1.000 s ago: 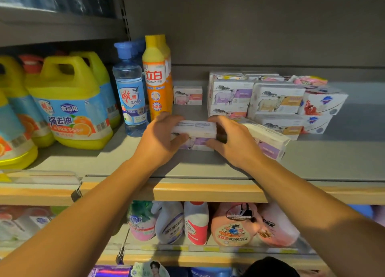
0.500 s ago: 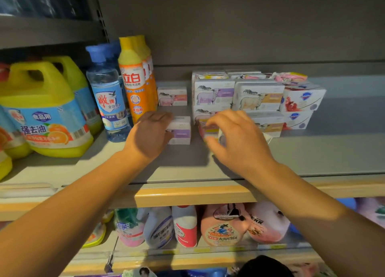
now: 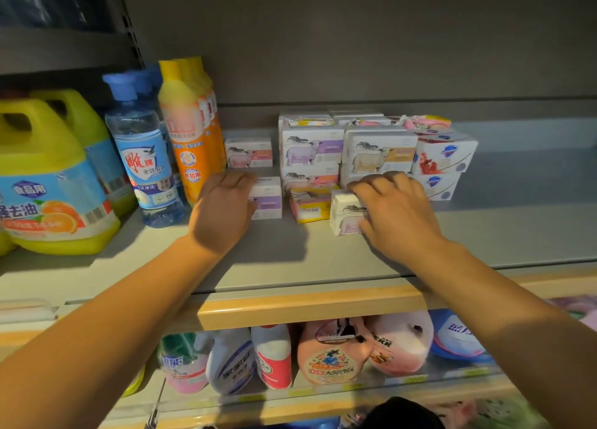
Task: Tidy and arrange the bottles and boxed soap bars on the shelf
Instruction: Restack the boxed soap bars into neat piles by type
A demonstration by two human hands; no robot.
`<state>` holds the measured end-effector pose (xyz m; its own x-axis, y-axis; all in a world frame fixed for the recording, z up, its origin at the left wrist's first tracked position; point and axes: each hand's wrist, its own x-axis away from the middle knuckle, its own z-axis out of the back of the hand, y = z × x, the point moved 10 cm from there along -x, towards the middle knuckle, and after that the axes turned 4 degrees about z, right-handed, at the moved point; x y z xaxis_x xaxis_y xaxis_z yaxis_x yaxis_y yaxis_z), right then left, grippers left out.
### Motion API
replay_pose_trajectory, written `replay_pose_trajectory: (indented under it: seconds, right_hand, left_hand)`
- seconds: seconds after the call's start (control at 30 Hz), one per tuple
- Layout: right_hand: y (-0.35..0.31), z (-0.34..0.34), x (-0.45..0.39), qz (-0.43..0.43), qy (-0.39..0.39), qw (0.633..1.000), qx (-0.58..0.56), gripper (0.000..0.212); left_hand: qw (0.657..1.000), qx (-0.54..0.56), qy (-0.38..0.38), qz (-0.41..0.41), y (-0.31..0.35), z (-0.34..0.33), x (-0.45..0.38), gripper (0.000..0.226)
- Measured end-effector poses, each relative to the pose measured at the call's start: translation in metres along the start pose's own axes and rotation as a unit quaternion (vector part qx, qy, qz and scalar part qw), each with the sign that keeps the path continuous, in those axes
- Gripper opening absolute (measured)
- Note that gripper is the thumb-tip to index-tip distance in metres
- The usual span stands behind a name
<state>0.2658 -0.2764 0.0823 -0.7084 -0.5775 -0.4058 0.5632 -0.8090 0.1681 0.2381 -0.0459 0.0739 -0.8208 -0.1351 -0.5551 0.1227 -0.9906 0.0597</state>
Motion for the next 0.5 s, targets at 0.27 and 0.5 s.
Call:
replay_pose_trajectory:
  seconds: [0.27, 0.5]
  right_hand:
    - [-0.032, 0.021, -0.035, 0.017, 0.073, 0.989, -0.125, 0.056]
    - [-0.050, -0.011, -0.057, 0.053, 0.016, 0.997, -0.047, 0.049]
  left_hand:
    - [0.998, -0.051, -0.005, 0.040, -0.010, -0.024, -0.039, 0.053]
    - [0.999, -0.032, 0.023, 0.021, -0.013, -0.052, -0.074, 0.056]
